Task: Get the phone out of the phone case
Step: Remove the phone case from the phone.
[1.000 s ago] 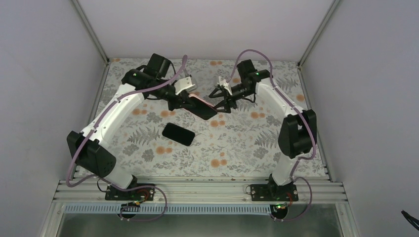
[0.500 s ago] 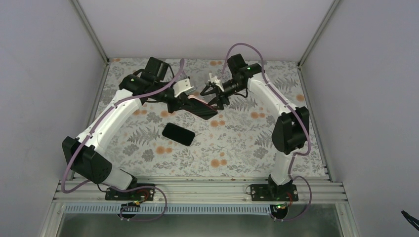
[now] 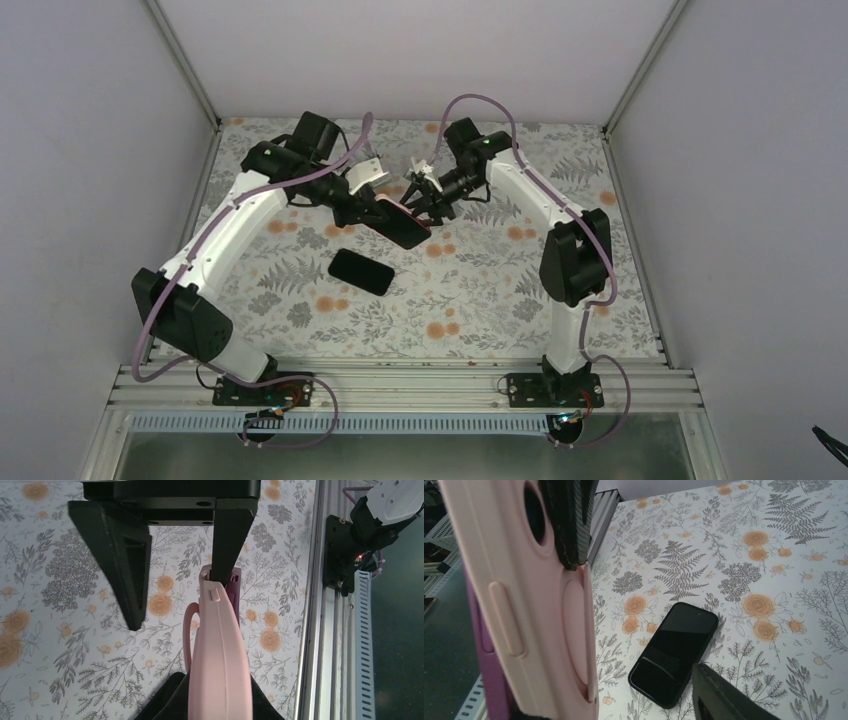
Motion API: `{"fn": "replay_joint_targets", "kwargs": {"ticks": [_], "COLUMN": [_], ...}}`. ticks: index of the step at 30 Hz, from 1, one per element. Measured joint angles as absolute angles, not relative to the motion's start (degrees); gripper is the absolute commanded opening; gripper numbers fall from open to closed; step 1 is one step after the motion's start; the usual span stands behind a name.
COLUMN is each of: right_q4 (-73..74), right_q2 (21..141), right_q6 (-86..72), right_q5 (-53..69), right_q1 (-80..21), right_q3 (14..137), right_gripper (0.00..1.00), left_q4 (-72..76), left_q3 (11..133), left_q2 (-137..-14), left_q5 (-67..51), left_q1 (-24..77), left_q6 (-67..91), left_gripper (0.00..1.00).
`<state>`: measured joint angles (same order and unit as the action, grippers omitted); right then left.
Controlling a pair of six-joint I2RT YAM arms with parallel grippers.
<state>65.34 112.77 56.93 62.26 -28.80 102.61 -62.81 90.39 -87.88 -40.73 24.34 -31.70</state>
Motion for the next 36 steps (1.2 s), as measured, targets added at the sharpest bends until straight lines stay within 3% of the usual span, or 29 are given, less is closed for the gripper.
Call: {"fn": "replay_joint_targets", "kwargs": {"ticks": [7,10,15,24,32,36], "right_q4": [66.28,66.70,67.35,68.40,69.54,70.74], "right_q2": [112.75,112.38,110.93,109.78,109.78,109.78], "right_q6": [56.38,55.68,54.08,50.46,48.21,47.90], "right_q5": [62.74,63.40,63.86,67.07,69.87,70.96], "right_q1": [-29.45,-29.61,-29.63,-29.32,-28.64,-27.97], "right_q3": [102.61,102.48,102.21,102.24,102.61,102.61], "right_gripper": [0.23,0.04,0.03,0.03,0.03,0.03], "left_q4": [-66.04,-69.17,-75.68,-92.62,-80.84,-75.22], "left_q3": [93.38,96.18,102.87,118.91,115.20,115.44], "left_q2": [-90.02,-91.88,-96.01,-105.89,-102.04,-100.40], "left_q5": [-40.99,-42.33,-44.84,-48.80,-51.48,-51.07], "left_q1": [23.44,22.68,21.61,20.34,20.36,20.23], "left_q6": [-32.32,-32.99,-35.94,-45.89,-46.28,-46.35], "left_gripper": [0.02,0.02,0.03,0.17,0.37,0.53]}}
